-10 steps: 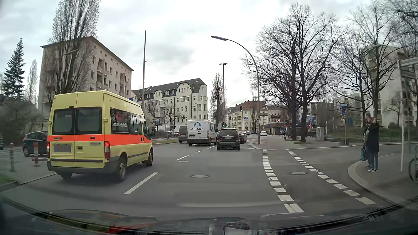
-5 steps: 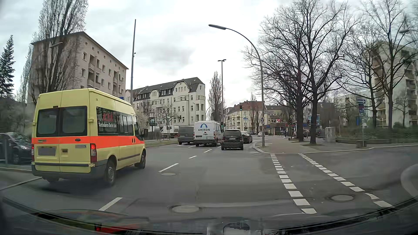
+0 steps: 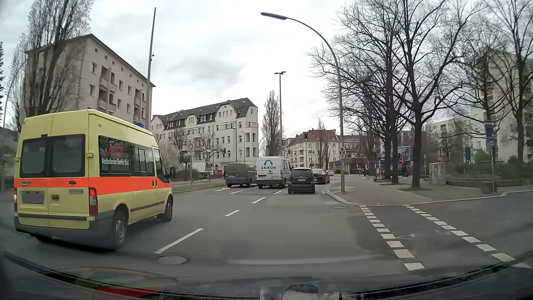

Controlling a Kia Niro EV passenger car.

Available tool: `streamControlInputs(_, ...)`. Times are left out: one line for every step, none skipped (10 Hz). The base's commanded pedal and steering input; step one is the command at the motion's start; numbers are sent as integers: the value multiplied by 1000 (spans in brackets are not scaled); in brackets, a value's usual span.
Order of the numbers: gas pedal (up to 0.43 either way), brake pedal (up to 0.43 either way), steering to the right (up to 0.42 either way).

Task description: Follow the waypoints while adhering to traffic rules and regulations

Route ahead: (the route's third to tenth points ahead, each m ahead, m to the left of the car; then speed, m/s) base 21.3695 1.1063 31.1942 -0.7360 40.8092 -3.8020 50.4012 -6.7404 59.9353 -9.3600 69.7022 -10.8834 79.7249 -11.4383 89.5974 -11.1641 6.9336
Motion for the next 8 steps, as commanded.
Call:
streamControlInputs(67, 12, 19)
streamControlInputs(67, 12, 20)
streamControlInputs(67, 12, 20)
streamControlInputs(79, 12, 21)
streamControlInputs(79, 12, 20)
streamControlInputs(87, 12, 20)
streamControlInputs(87, 12, 20)
streamControlInputs(79, 12, 20)
